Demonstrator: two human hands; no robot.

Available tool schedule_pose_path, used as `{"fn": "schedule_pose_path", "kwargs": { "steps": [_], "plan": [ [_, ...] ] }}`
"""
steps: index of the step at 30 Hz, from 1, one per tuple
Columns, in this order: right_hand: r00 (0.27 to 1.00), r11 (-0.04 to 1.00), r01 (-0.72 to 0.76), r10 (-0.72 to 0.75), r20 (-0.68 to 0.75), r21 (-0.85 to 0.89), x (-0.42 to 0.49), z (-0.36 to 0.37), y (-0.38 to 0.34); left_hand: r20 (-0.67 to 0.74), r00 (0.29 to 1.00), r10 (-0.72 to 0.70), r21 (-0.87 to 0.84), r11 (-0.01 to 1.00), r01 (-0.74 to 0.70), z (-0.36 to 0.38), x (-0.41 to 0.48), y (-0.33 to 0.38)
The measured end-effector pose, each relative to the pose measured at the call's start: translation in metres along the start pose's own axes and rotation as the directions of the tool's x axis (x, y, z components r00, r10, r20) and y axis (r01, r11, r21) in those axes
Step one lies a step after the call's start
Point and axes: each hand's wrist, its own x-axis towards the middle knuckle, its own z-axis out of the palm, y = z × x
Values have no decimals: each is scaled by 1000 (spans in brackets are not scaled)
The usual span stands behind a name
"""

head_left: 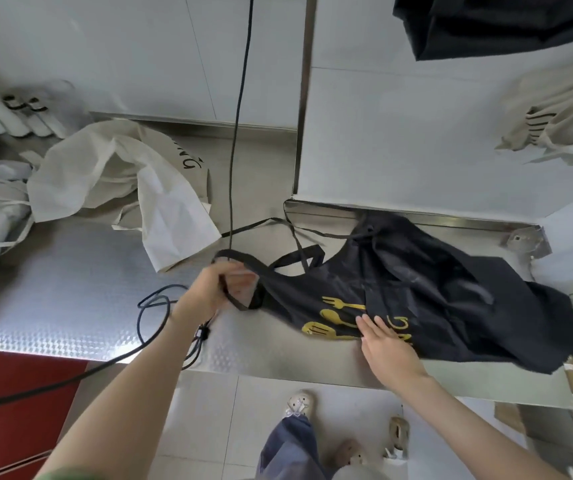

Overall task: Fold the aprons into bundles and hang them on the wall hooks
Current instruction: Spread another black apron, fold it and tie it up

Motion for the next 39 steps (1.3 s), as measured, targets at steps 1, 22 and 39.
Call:
{"fn": "schedule_pose_path", "kwargs": {
  "steps": [1, 22, 39],
  "plan": [
    [999, 998, -44, 44, 1, 37, -5, -2, 0, 94, 995, -26, 166, 986, 11, 2, 2, -5],
    [1000, 765, 15, -5, -18, 644, 73, -51, -38, 193, 978, 76, 234, 965, -121, 25, 2, -42],
    [997, 538, 73, -30, -68, 840, 70, -63, -36, 45, 903, 428, 964, 217, -151, 40, 5, -45]
  ]
}}
